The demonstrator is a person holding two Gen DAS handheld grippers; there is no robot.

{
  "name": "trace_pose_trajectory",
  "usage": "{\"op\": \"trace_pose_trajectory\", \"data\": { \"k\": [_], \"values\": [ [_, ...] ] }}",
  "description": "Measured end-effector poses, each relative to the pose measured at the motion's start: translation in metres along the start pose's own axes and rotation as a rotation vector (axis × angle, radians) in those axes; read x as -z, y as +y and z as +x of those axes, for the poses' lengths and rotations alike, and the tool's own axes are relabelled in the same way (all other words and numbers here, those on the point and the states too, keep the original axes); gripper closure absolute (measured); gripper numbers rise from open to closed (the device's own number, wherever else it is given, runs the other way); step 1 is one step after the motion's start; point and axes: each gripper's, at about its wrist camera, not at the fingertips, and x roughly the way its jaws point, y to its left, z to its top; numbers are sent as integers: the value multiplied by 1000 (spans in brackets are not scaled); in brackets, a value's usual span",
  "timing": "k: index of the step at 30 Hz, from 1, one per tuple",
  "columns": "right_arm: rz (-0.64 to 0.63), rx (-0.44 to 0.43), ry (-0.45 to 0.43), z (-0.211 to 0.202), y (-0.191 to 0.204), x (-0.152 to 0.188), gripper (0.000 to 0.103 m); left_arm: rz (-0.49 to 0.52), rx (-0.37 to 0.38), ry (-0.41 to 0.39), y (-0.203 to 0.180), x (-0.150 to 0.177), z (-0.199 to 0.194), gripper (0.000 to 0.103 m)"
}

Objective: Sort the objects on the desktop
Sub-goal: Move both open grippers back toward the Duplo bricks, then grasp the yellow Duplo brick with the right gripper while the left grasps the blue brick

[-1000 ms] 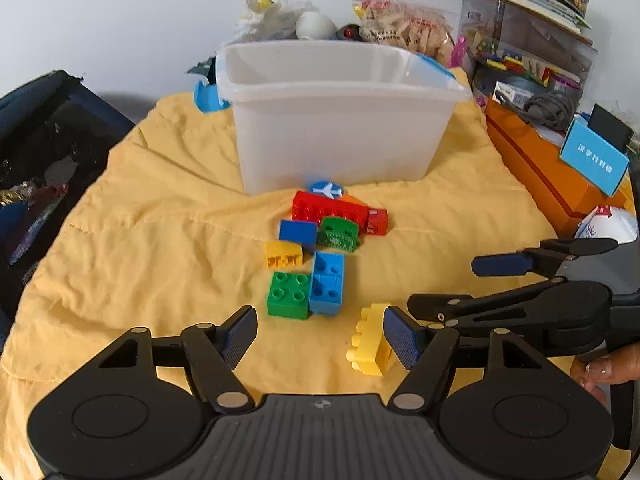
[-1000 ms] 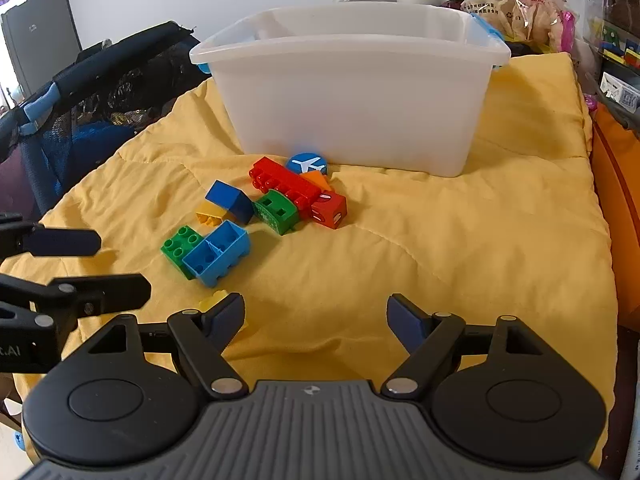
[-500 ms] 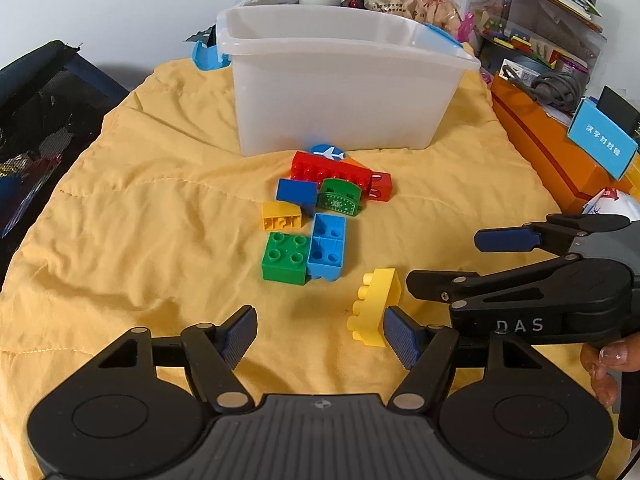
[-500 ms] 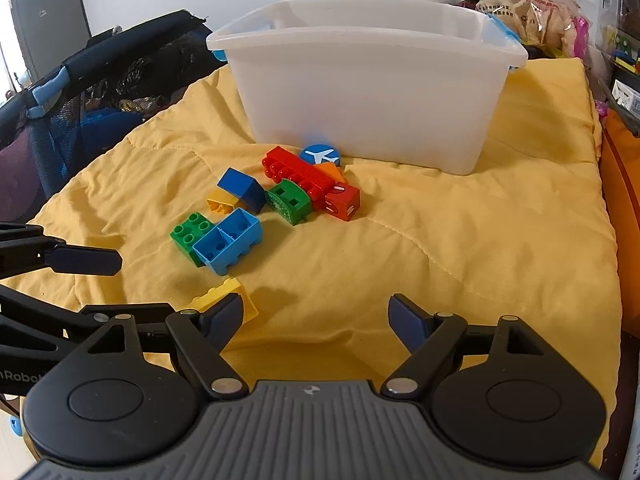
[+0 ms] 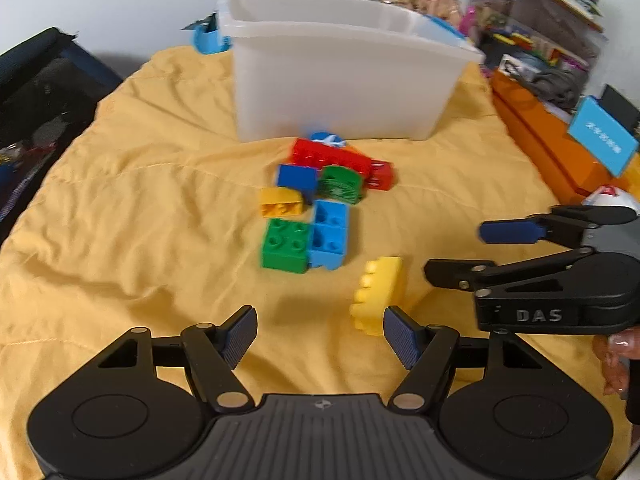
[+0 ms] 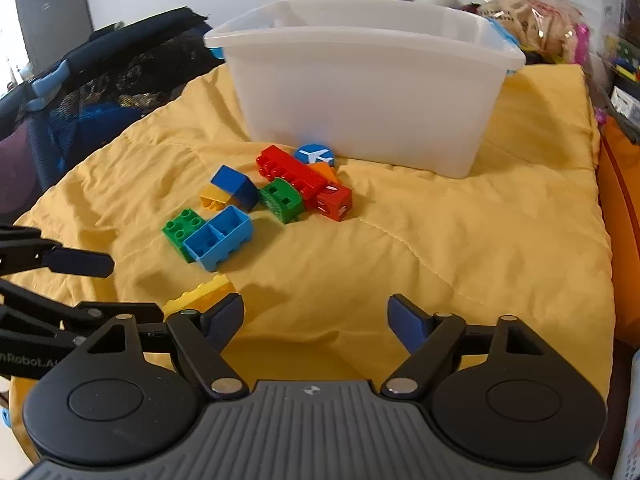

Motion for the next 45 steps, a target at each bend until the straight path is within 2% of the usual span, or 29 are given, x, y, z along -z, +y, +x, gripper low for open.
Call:
{"op": "trace_pose_trajectory", "data": {
  "k": [3,6,13,16,18,21,24,26,28,31,33,37,41,45],
  "values": [
    [-15,0,8,-1,0,1,33,-12,30,3,-5,-3,6,31],
    [-6,13,-13,-7,-3,2,33,18,77,9,-18,-7,15,31],
    [32,92,-74,-22,-22,-1,33,211,170,-31,-71,-7,11,31],
    [55,117,-87,-26,-31,-1,32,229,243,-36,-80,-7,9,31],
    [65,123,-88,-27,-36,0,32,218,250,-31,-82,-9,11,31],
    [73,128,-83,-26,-41,1,32,163,222,-55,-66,-13,0,31],
    [74,106,-82,-27,-43,1,33,114,131,-92,-37,-19,-16,31],
    [58,61,-77,-27,-40,0,39,102,70,-102,-16,-24,-19,31],
    [32,7,-57,-24,-31,-1,56,128,13,-100,-4,-29,-18,31],
    [-42,-88,-54,-22,-8,-3,59,161,-50,-95,5,-38,-16,32],
    [-144,-110,-75,-21,18,-3,60,144,-74,-111,10,-42,-19,32],
    [-329,-76,-76,-8,63,6,60,127,-86,-110,18,-42,-19,32],
    [-561,15,-109,-3,97,23,62,108,-65,-92,18,-40,-15,32],
    [-579,117,-46,9,95,25,60,124,15,-94,3,-44,-10,32]
  ]
}}
